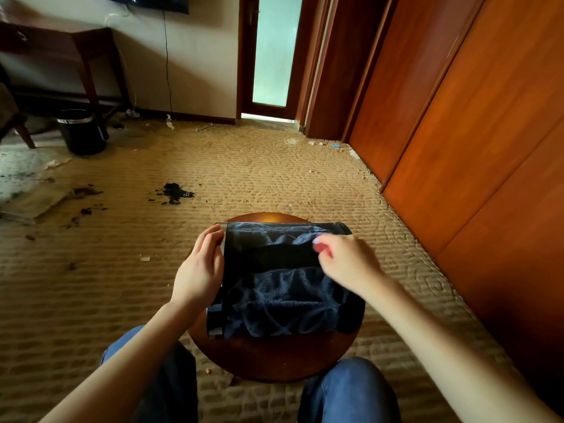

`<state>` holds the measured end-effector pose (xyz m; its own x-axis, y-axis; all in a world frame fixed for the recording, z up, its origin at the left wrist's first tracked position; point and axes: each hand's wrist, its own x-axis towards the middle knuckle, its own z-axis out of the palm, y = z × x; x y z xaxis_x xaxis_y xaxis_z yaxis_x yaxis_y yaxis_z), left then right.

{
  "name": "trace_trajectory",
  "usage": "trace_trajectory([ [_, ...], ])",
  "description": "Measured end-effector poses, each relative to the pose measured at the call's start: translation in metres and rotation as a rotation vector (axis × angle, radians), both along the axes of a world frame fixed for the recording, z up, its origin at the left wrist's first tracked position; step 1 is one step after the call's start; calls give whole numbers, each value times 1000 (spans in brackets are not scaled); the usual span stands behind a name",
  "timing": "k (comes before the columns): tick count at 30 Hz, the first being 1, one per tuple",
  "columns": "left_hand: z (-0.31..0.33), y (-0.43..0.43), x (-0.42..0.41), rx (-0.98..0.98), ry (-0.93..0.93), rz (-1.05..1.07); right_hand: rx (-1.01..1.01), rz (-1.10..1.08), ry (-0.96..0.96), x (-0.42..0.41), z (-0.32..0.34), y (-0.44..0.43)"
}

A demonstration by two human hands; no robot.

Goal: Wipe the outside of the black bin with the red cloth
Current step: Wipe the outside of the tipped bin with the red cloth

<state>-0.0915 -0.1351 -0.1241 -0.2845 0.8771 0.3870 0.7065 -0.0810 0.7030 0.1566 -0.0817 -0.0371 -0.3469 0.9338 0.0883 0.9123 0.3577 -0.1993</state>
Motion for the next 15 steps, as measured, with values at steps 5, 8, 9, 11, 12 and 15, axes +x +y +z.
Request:
trace_trajectory([
  [5, 1, 0, -2, -15, 27, -21, -33, 207, 33, -24, -4, -18],
  [8, 0, -3, -2, -5, 34, -27, -2, -22, 10, 16, -1, 7],
  [9, 0, -3, -1, 0, 30, -26, 9, -96, 0, 27, 2, 13],
  [11, 0, -3, 1, 4, 25, -20, 41, -117, -68, 27, 3, 16],
  [12, 1, -2, 1, 1, 28, -11, 63, -86, -98, 16, 3, 12],
  [15, 4, 2, 0, -17, 55, 6, 52, 98, -6, -27, -3, -12],
])
